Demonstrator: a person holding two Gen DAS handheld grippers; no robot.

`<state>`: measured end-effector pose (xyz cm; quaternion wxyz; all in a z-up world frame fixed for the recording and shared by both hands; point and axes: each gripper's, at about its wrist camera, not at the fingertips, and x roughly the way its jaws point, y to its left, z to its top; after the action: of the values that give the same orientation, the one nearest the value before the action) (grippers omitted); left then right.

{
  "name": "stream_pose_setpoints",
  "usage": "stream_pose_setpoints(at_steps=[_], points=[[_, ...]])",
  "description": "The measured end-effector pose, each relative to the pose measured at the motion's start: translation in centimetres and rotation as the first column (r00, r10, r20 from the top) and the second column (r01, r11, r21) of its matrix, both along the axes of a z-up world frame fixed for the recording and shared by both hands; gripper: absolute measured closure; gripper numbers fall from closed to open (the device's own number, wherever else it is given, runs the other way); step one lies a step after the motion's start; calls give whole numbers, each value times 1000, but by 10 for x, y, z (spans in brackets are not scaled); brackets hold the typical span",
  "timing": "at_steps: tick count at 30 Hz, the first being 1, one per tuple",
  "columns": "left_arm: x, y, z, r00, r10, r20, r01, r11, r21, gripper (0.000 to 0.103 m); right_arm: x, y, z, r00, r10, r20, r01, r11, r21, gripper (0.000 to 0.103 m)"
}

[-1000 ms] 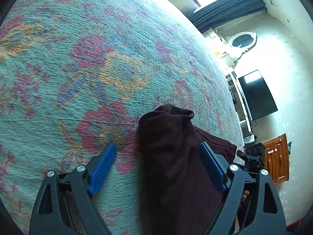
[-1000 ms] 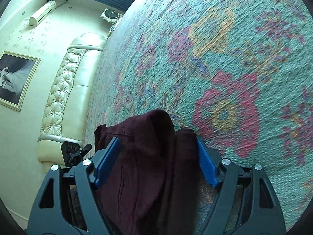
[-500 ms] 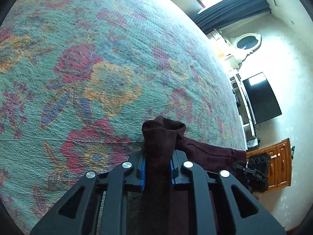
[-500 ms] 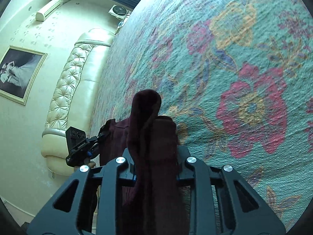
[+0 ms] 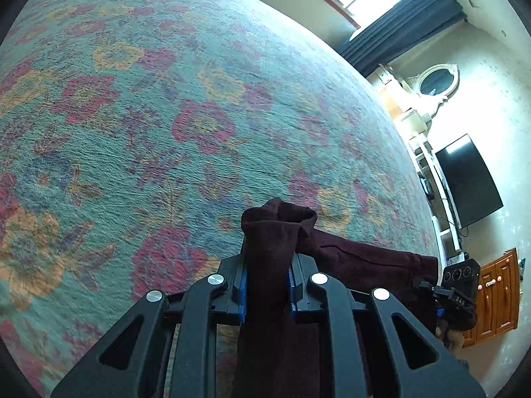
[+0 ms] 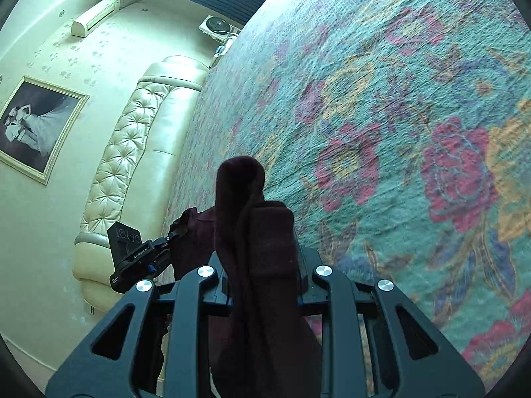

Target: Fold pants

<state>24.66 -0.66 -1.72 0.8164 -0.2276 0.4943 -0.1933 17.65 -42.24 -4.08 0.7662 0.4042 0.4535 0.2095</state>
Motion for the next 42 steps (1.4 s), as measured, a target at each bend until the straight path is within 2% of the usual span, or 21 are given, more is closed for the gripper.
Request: stream_pose_setpoints(at_steps=[2, 4, 7, 10, 13, 14, 15, 17, 24, 28, 29, 30, 31, 32, 33, 34, 36, 38, 42], points=[[11, 0, -16, 999, -4, -46, 5, 1000, 24, 85, 10, -1, -16, 999, -7, -40, 7, 1000, -1, 80], [15, 1, -30, 998, -4, -65, 6, 1000, 27, 84, 16, -5, -30, 997, -16, -70, 19, 999, 36, 80], [16, 4, -38, 998, 3, -64, -4, 1000, -4, 82, 14, -12, -40, 997, -14, -79, 22, 995, 94, 79], [12, 7, -38, 999, -9, -52, 7, 999, -32, 75, 9, -16, -38, 997, -6, -80, 13, 995, 95, 71], [-4, 16, -32, 999, -20, -33, 19, 998, -58, 63, -9, -28, -33, 997, -8, -75, 15, 996, 88, 55], [-12, 19, -29, 999, -23, -27, 21, 997, -71, 55, -18, -32, -30, 997, -14, -71, 20, 996, 87, 48], [-20, 23, -27, 999, -24, -22, 22, 996, -82, 41, -27, -34, -26, 997, -20, -70, 25, 996, 82, 43], [-45, 32, -25, 1000, -22, -6, 21, 993, -114, 34, -50, -40, -23, 998, -15, -61, 20, 997, 75, 39], [-137, 41, -39, 998, -46, -43, 35, 973, -226, 32, -117, -33, -30, 997, 25, -72, -15, 990, 141, 34], [-154, 27, -38, 997, -52, -61, 34, 964, -265, 32, -119, -24, -30, 997, -16, -70, 25, 991, 131, 34], [-153, 22, -37, 998, -39, -57, 24, 970, -242, 33, -117, -20, -29, 997, -22, -75, 31, 992, 123, 36], [-153, 18, -36, 998, -28, -52, 16, 976, -216, 42, -115, -15, -29, 997, -18, -79, 26, 994, 103, 49], [-153, 15, -38, 998, -20, -57, 9, 982, -191, 53, -114, -12, -29, 997, -12, -83, 20, 995, 97, 55], [-150, 14, -42, 997, -9, -77, -5, 985, -174, 75, -114, -10, -30, 996, -17, -86, 26, 994, 105, 62], [-149, 16, -46, 995, 4, -96, -23, 981, -195, 79, -115, -12, -29, 996, -23, -86, 34, 993, 117, 70], [-148, 18, -47, 995, 17, -100, -37, 977, -210, 82, -117, -13, -28, 996, -24, -85, 36, 990, 134, 71], [-150, 17, -39, 996, 23, -81, -36, 984, -174, 86, -120, -13, -21, 997, -23, -70, 32, 991, 128, 72], [-153, 13, -26, 998, 28, -50, -33, 992, -121, 87, -124, -11, -11, 998, -24, -50, 30, 990, 134, 72], [-160, 16, -9, 999, 41, -27, -44, 993, -108, 88, -134, -12, -3, 999, -16, -39, 21, 990, 140, 73]])
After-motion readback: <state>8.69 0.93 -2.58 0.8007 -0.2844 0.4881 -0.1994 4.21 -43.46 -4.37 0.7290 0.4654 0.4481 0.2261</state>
